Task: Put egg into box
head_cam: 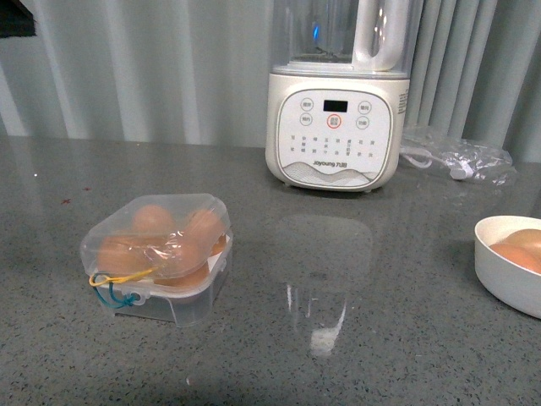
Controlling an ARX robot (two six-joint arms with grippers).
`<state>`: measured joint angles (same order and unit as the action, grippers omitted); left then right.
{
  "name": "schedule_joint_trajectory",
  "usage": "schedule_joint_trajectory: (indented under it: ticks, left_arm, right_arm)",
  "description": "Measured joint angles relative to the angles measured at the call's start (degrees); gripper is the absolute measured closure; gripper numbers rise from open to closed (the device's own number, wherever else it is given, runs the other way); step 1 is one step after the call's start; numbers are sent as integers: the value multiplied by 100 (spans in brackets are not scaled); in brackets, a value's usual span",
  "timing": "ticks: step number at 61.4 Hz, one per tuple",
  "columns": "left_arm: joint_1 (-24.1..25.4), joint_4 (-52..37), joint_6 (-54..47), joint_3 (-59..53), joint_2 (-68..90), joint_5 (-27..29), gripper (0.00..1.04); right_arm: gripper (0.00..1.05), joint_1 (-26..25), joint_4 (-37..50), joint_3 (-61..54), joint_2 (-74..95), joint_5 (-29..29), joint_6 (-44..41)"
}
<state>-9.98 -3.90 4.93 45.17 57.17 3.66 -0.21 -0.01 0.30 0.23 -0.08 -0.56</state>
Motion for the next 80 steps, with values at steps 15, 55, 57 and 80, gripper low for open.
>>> schedule_joint_trajectory:
  ticks: [15,55,57,80]
  left_arm:
    - [459,1261,-162,-321,-1397,-415,7]
    - [1019,632,-444,-2240,-3668,-402,39]
    - [1005,551,-446,-2369,-3764,-402,45]
    - [1001,610,-466,-3491,-4933,-365,101]
  right_arm:
    - [7,0,0,0,0,2,0]
    - [7,0,0,0,0,2,0]
    - [7,0,0,0,0,-7,0]
    - [7,0,0,0,0,2,2]
